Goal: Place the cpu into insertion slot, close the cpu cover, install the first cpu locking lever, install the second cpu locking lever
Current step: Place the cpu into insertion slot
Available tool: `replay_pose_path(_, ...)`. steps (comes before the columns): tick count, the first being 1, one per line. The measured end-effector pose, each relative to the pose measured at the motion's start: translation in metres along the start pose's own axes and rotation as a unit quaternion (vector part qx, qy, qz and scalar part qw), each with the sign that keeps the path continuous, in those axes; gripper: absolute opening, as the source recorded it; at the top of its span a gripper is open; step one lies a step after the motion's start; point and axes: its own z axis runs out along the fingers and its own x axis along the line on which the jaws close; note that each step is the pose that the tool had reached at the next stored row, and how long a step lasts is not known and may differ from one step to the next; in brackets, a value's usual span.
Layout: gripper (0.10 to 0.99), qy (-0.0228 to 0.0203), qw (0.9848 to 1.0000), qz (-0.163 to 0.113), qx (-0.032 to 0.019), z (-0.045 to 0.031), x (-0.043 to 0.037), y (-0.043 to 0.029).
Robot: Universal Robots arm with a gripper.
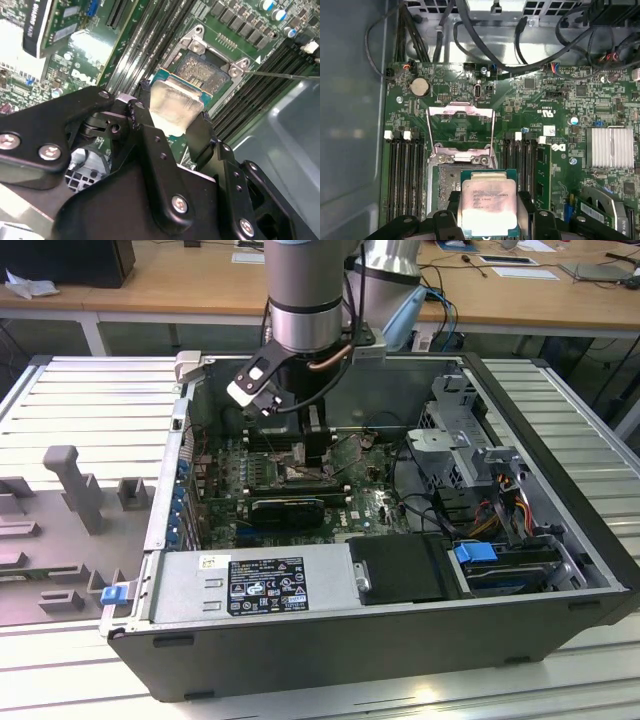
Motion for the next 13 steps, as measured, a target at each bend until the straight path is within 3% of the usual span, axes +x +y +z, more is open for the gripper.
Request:
replay_pose_path(1, 0.525, 0.0002, 1.0000, -0.003, 0.0001, 0.0050, 0.0062, -0.0006)
replay_pose_path(3, 0.525, 0.0002, 1.0000, -0.003, 0.0001, 0.0075, 0.0097, -0.0015)
replay_pose_path(6, 0.525, 0.0002, 1.0000, -0.003, 0.0001, 0.0175, 0.0171, -0.0051)
replay_pose_path(13, 0.525, -0.0003, 1.0000, 0.003, -0.0001, 0.0344, 0.0220, -0.0083)
